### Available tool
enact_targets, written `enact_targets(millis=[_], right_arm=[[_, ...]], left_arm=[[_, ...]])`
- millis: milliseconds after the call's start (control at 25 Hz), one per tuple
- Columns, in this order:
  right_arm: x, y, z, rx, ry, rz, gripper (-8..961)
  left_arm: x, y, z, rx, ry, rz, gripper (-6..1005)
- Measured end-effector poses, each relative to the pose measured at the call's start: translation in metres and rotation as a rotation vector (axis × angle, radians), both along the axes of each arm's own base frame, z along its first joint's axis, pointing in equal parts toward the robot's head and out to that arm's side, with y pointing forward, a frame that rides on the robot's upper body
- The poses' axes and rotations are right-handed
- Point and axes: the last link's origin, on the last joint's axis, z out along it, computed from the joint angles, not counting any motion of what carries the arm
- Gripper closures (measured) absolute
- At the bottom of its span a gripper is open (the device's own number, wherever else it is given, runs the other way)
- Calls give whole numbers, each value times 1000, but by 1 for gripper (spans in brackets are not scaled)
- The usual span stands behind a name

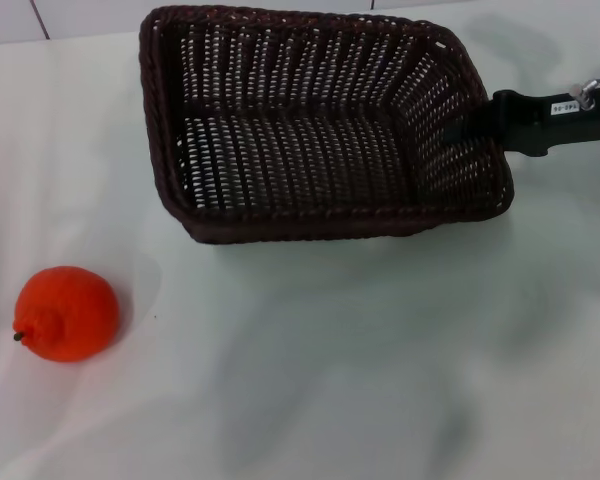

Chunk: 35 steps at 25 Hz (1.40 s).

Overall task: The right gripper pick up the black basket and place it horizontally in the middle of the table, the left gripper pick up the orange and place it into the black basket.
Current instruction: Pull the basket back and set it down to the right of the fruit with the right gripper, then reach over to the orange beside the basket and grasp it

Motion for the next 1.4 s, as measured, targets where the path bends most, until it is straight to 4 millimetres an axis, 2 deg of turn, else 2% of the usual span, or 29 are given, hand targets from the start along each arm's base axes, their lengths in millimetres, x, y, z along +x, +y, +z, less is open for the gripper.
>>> enact_targets(millis=[80, 480, 680, 800, 960, 1040, 1080, 1280, 1400], right_arm=[[0, 2, -3, 1, 1, -17, 800], [-1, 7, -11, 24, 18, -39, 660], [-3, 9, -10, 32, 14, -30, 559], [-2, 12, -8, 47, 2, -25, 498], [-3, 19, 4, 107, 19, -9, 417], [-3, 22, 13, 154, 43, 2, 180], [-3, 25, 17, 179, 52, 6, 161], [-3, 37, 31, 267, 41, 5, 68], [-9, 46, 36, 318, 39, 26, 69]], left_arm=[[0, 0, 0, 0, 0, -1, 156], [-1, 4, 0, -6, 0, 10, 157], [-2, 7, -1, -27, 7, 22, 157], [-6, 5, -6, -96, 51, 30, 157], [-14, -7, -11, -205, 138, 32, 157], [-17, -9, -13, -242, 161, 35, 157], [-25, -18, -21, -339, 215, 49, 157], [-39, -40, -37, -507, 289, 78, 159], [-43, -49, -46, -581, 316, 89, 161]])
